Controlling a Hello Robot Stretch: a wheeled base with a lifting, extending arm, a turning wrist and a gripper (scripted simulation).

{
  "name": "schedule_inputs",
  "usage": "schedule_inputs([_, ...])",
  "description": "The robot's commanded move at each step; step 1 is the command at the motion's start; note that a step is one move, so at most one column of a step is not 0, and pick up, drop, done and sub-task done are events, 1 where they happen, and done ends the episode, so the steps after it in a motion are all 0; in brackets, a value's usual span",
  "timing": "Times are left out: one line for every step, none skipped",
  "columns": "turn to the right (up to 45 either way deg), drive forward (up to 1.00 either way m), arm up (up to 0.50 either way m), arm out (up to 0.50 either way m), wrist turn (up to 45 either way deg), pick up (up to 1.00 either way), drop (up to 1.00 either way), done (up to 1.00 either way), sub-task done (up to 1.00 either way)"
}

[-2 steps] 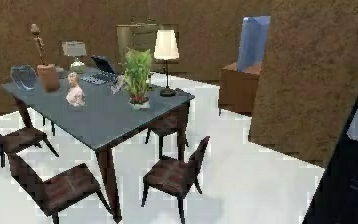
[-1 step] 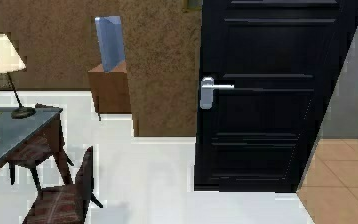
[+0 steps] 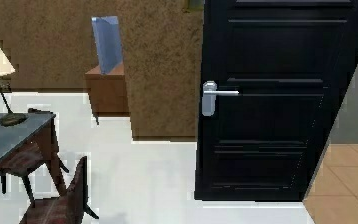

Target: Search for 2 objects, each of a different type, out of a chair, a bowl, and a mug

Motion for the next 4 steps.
schedule_inputs([27.0, 0.00, 0.00, 0.00, 0.0, 0.00, 0.00, 0.00, 0.00])
schedule_inputs([0.0, 0.35, 0.00, 0.00, 0.0, 0.00, 0.00, 0.00, 0.00])
schedule_inputs([-45.0, 0.00, 0.00, 0.00, 0.0, 0.00, 0.00, 0.00, 0.00])
schedule_inputs([-42.0, 0.00, 0.00, 0.00, 0.0, 0.00, 0.00, 0.00, 0.00])
